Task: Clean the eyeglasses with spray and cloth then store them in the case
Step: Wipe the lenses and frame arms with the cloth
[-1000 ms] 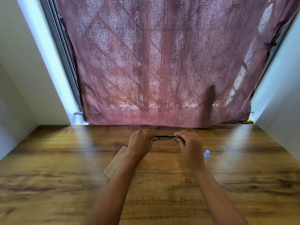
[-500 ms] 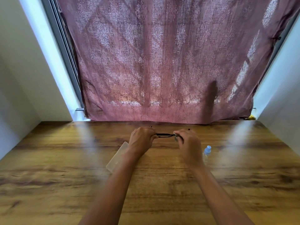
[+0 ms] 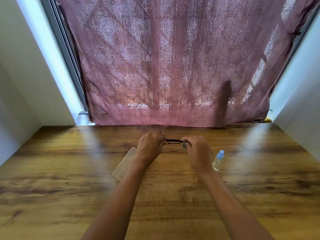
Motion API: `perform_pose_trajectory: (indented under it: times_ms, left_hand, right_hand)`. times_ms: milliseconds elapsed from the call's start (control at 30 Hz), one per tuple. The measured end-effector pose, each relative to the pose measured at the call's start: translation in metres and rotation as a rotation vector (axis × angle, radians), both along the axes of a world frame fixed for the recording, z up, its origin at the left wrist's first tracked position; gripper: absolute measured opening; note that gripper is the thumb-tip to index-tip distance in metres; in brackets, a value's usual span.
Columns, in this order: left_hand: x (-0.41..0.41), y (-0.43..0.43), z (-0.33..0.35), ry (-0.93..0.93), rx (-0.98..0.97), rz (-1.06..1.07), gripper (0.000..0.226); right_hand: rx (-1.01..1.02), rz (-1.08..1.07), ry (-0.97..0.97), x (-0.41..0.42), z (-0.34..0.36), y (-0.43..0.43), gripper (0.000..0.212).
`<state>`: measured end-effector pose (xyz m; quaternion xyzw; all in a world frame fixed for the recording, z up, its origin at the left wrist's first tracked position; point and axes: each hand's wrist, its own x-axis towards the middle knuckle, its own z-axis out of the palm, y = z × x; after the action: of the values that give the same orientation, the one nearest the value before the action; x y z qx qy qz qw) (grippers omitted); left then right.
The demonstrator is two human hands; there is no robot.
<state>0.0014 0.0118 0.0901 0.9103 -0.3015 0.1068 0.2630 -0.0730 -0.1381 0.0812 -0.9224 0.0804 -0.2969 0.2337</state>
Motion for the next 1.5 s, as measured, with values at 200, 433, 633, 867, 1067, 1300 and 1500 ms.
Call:
perform_pose_trajectory:
  times_ms: [200,433,633,867,1067,1300,1500]
  left_hand:
    - [-0.008,-0.005,-0.002,0.01,0.034,-0.056,0.021]
    - [-0.007,0.009,-0.001,-0.031,-0.042,-0.011,0.016]
    - [-0.014,-0.004,-0.001,0.022,0.014,-0.097,0.021]
    - [-0.01,0.016,-0.007,-0.019,-0.025,-0.029,0.015]
    - [-0.014,0.006,-0.005,0.018,0.02,-0.062,0.019]
    - [-0.013,0.012,-0.008,-0.034,-0.037,-0.039,0.013]
    - [-0.01,0.01,-0.007,-0.012,-0.051,-0.034,0.014]
  right_hand:
    - [-0.015,0.076,0.001,0.0,-0.002,0.018,0.023]
    - [0.023,0.05,0.072,-0.007,-0.002,-0.032,0.021]
    - [-0.018,0.144,-0.002,-0.005,-0.006,0.025,0.029]
    - [0.031,0.091,0.105,-0.011,-0.004,-0.034,0.02]
    - [0.021,0.076,0.012,-0.013,-0.014,0.009,0.023]
    - [0.087,0.065,0.036,-0.011,-0.012,-0.017,0.021]
    - [0.066,0.014,-0.008,-0.008,-0.007,-0.023,0.025]
